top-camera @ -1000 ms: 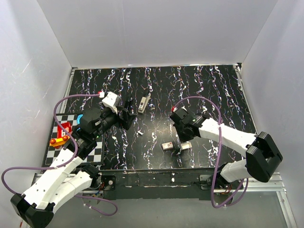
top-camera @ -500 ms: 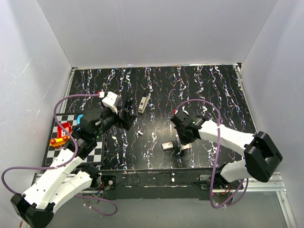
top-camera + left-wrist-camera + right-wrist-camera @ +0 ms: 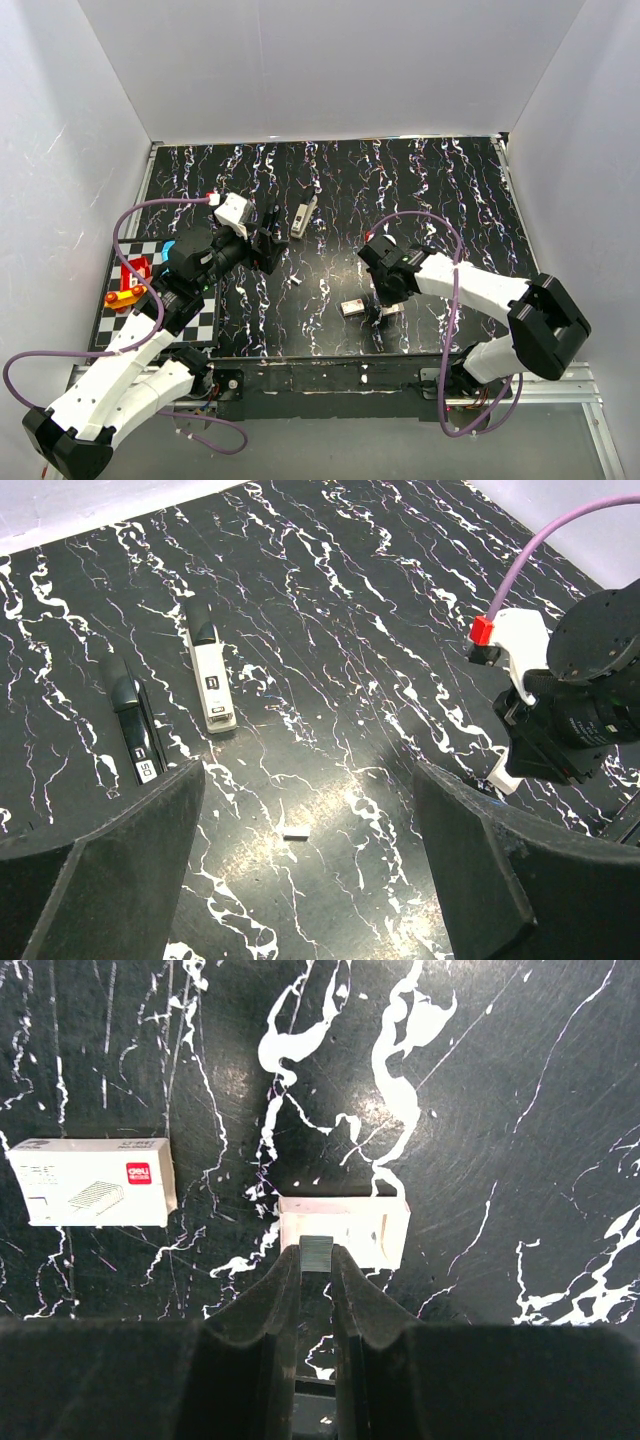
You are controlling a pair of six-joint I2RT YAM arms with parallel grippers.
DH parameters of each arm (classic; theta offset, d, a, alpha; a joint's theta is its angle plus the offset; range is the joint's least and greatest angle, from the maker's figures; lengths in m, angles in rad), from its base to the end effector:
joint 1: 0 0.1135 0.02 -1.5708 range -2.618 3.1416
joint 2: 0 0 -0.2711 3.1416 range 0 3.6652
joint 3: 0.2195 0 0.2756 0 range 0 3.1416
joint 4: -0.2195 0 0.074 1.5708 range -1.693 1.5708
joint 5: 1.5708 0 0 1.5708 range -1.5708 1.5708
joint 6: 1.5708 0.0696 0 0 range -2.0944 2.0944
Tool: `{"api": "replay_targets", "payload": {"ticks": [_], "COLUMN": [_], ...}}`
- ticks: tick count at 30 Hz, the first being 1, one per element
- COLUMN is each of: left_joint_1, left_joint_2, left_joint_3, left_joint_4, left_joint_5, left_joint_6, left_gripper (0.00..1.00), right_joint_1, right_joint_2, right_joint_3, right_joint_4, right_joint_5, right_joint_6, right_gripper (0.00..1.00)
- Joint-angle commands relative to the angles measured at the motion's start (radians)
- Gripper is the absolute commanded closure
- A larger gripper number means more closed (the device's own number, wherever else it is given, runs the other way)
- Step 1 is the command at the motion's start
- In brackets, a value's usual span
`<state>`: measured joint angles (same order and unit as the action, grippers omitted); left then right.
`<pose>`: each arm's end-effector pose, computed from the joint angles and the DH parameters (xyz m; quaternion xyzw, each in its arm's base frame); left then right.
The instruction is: Unload the staples from the stapler
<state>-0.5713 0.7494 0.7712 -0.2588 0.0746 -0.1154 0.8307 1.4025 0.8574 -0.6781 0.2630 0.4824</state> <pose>0.1894 -0.1279 0.3304 0.1999 0.7597 -0.2357 0.5722 0.2048 0.1974 0.1598 -0.1468 0.9656 0.0023 0.2146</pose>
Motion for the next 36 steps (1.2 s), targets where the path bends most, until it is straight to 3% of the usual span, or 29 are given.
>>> {"api": "replay_targets", "payload": {"ticks": [1,19,31,36], "left_joint_1": [0.002,0.002,0.002,0.002], "left_joint_2": [-0.004,0.001,0.002,0.002], "left_joint_3": [-0.004,-0.003,-0.003,-0.004], "left_joint_4": [-0.005,-0.005,-0.003,-0.003], "left_joint_5": [-0.007,-0.004,-0.001,-0.001], "left_joint_6": [0.008,0.006,0.008,0.008], "left_gripper": [0.16,0.15,0.15,0.15], "right_joint_1": [-0.004,-0.004,-0.005,-0.005], "right_joint_2": [0.015,0.053,0.056,0.029], "right_joint_3": [-0.015,-0.035,-0.024,0.003], "right_joint_4": [0.021,0.057,0.057,0.022], "right_joint_5": [0.008,0.010,0.021,0.036], "right_joint_6": [0.021,0.021,0.019,0.021], "right_gripper": [0.79,0.77,0.60,0.57]}}
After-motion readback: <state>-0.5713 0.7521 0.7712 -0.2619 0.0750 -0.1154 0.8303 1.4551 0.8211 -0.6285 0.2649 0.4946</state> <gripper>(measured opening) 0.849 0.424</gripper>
